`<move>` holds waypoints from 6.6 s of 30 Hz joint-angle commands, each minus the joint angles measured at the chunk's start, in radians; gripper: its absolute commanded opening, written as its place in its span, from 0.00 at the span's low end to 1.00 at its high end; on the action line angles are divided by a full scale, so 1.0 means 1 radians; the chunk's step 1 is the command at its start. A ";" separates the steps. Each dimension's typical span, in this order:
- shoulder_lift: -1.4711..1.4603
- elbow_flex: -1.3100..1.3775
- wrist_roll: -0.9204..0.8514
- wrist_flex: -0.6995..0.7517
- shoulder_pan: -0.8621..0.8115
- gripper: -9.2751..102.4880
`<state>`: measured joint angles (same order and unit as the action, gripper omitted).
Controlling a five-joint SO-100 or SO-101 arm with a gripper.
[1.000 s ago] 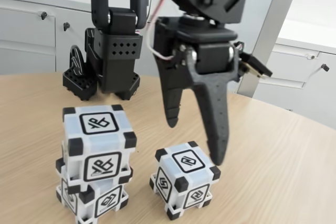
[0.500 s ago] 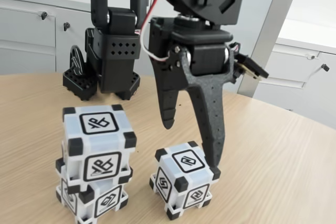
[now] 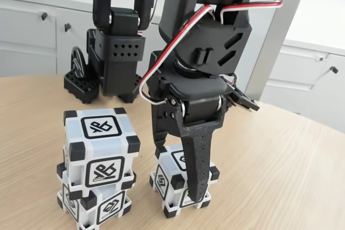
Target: Stack cubes from left to right.
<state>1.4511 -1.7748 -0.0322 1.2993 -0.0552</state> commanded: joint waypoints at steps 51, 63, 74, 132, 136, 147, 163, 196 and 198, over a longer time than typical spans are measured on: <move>0.802 0.089 0.057 0.000 -0.204 0.24; 0.790 0.091 0.000 0.021 -0.279 0.24; 0.804 0.091 -0.060 0.164 -0.347 0.23; 0.802 -0.015 -0.210 0.173 -0.457 0.23; 0.802 -0.015 -0.215 0.173 -0.453 0.23; 0.785 -0.017 -0.219 0.160 -0.462 0.23; 0.706 -0.015 -0.219 0.158 -0.446 0.22; 0.647 0.002 -0.233 0.175 -0.448 0.41; 0.649 0.002 -0.224 0.176 -0.448 0.41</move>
<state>2.0801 -1.7948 -0.2715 1.4696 -0.5062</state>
